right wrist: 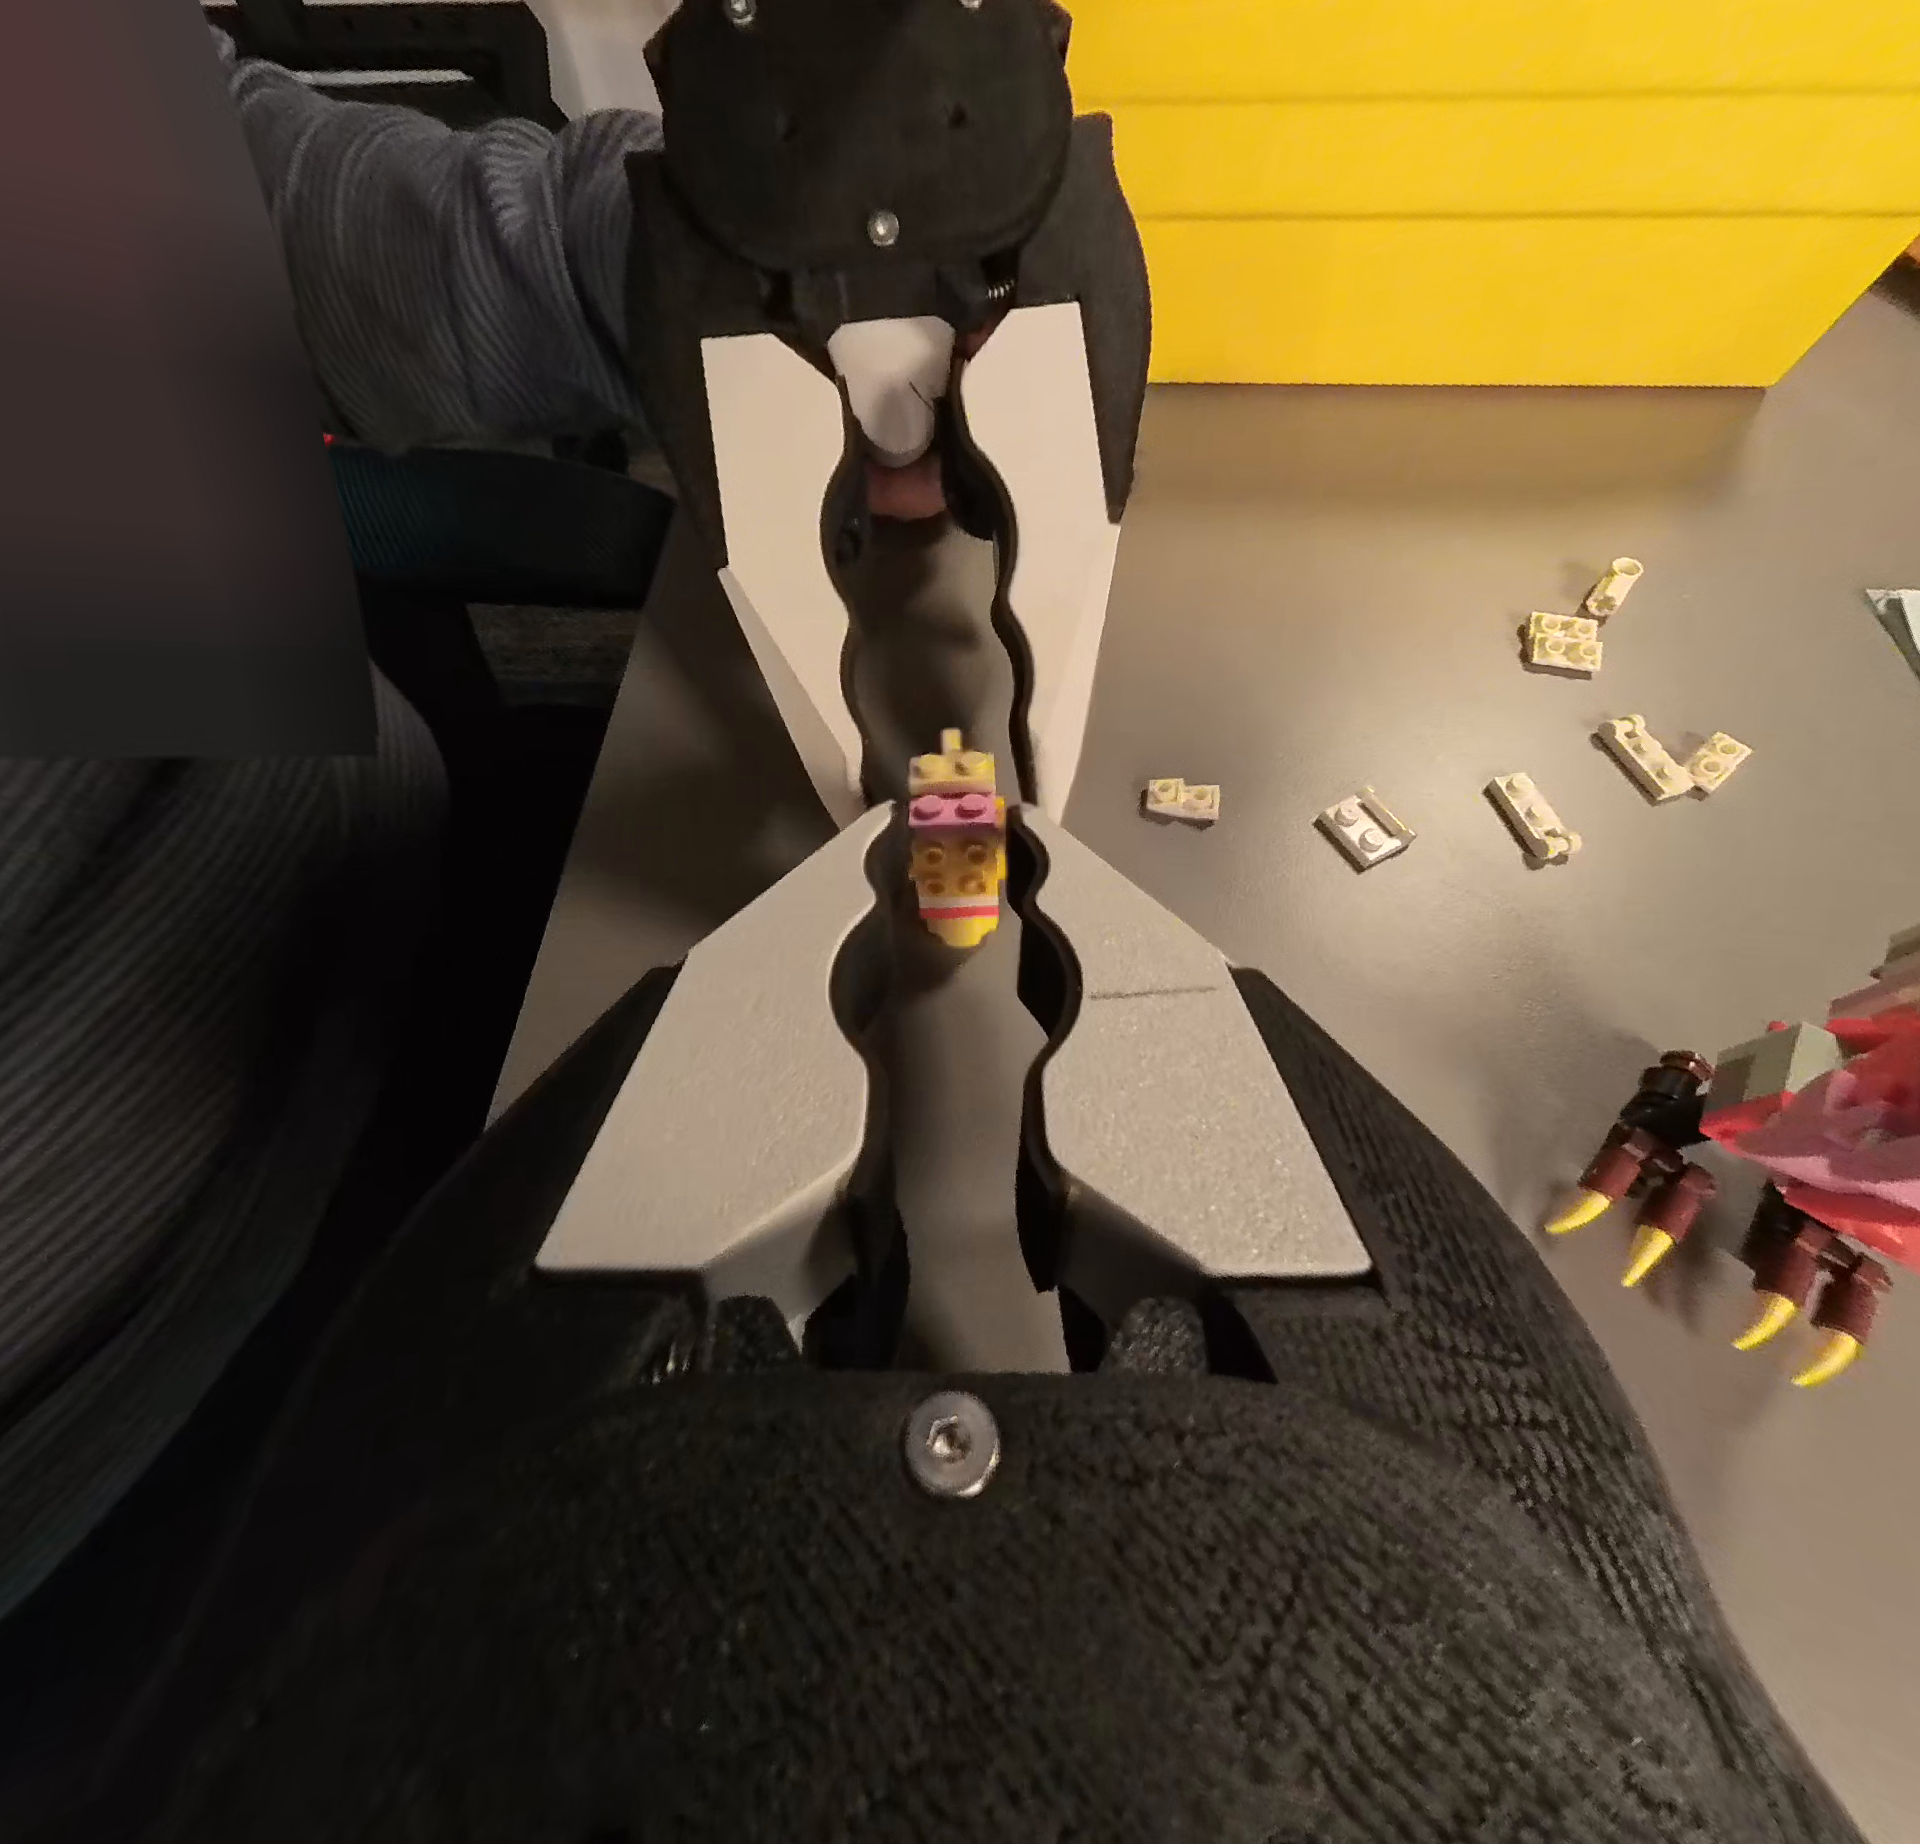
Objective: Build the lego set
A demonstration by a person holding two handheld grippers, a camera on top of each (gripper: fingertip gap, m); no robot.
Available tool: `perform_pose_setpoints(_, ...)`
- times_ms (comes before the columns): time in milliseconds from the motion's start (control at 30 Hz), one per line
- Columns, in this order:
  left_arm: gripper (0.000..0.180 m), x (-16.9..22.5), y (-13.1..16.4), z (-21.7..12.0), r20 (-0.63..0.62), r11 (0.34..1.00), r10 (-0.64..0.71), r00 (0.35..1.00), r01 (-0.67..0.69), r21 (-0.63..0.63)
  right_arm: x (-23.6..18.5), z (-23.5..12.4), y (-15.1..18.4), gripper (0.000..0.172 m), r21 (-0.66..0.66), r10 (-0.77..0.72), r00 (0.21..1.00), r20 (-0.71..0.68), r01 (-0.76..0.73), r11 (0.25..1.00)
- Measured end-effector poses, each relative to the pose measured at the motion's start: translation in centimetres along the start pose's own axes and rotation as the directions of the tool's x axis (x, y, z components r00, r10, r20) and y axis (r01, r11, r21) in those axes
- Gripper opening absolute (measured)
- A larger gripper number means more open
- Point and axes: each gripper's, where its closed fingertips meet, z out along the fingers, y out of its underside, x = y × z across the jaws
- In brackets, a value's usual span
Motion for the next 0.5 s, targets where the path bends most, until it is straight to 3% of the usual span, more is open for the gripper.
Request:
perform_pose_setpoints(367,0.031,0.1,-0.3,0.6,-0.004,1.0,-0.007,1.0,0.007,-0.003,0.1,-0.9,0.6,0.024,-0.011,-0.002,1.0,-0.031,0.001,1.0)
perform_pose_setpoints(500,0.034,0.5,-0.6,-0.4,0.027,0.999,-0.009,1.0,0.008,0.04,0.7,-2.3,-0.9,0.033,0.118,-0.008,0.995,-0.095,0.02,0.993)
